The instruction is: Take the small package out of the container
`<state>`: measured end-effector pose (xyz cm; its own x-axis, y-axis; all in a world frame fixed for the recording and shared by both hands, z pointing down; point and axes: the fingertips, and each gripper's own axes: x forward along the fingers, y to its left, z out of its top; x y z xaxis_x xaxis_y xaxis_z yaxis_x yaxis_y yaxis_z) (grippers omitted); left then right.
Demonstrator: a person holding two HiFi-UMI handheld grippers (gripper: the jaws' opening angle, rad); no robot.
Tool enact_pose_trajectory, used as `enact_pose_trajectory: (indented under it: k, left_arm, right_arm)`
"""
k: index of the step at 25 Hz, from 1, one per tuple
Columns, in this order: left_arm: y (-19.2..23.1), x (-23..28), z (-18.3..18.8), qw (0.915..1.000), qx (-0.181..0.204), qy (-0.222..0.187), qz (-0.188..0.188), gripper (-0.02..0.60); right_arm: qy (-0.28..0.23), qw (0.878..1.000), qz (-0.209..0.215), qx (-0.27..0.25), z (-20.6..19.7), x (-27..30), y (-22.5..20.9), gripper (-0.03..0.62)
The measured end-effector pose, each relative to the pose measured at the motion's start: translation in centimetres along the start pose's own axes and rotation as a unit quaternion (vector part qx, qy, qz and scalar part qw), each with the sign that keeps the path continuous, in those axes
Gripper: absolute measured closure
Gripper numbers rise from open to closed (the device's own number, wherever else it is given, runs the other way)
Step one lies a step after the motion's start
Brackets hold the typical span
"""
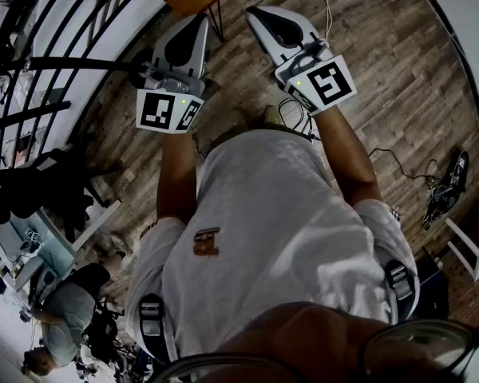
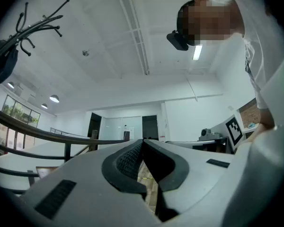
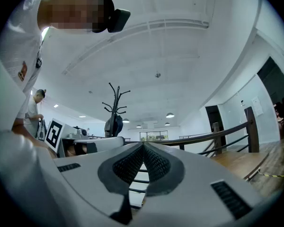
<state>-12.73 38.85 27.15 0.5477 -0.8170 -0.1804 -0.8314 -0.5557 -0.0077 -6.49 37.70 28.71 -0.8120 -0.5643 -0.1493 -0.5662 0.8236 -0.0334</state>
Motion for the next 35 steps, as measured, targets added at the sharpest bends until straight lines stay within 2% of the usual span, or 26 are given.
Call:
enact_pose_trajectory:
  k: [15,27,35]
  left_arm:
    - [-0.6,2.1,-0.7,0.9999,0.001,0.004,0.014,0.563]
    - [-2.4,6.3,-2.2,0.9993,0.004,-0.004,0.037,0.563]
    - [-2.4,9.4,-2.5,0.9994,0.008,-0.005,0.034,0.563]
  right_arm:
    - [-0.005,1.000,0.010,-0.003,0.2,-0.6,-2.5,0.560]
    - [0.002,1.000,0.026,-0.016,0.0,-3.6,-7.7,0.560]
    - [0.006,0.999,0.022,-0.027,0.4,-3.2,-11.0,0.560]
